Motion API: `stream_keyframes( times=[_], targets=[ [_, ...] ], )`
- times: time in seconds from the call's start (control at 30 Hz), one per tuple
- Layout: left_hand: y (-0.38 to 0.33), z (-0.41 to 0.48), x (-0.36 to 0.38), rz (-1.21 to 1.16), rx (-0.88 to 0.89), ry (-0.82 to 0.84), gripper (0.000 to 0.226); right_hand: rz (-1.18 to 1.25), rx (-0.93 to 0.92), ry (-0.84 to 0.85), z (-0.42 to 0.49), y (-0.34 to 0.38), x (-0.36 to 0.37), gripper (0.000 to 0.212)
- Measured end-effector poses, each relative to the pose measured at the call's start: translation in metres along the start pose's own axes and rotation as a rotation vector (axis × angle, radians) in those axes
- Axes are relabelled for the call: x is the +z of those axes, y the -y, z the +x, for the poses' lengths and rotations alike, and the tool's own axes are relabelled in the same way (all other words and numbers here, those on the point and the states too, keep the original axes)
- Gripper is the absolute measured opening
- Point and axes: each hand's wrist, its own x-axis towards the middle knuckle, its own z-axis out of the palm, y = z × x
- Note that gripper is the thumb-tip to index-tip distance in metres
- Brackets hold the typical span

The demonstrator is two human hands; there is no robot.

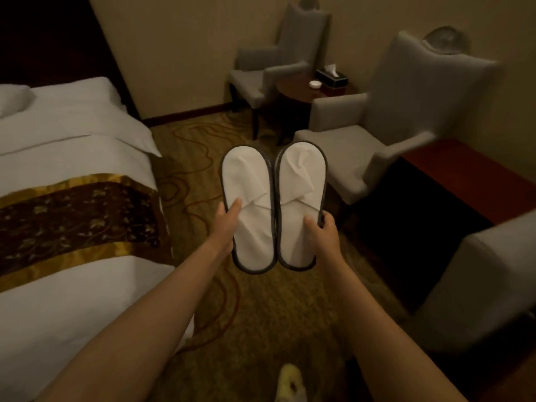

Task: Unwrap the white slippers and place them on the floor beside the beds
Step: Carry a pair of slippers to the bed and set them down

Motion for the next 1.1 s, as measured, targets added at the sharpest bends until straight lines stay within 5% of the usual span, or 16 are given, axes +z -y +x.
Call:
stream_keyframes(
  times=[0.57, 1.1],
  targets=[
    [-0.045, 0.247, -0.028, -0.113, -0.108, -0.287, 0.061, -0.101, 0.083, 0.372, 0.259, 0.057, 0.169, 0.039],
    [-0.076, 0.491, -0.054, -0.259, -0.257, -0.408, 0.053, -0.228, 0.114, 0.515, 0.476, 0.087, 0.345, 0.039]
  ],
)
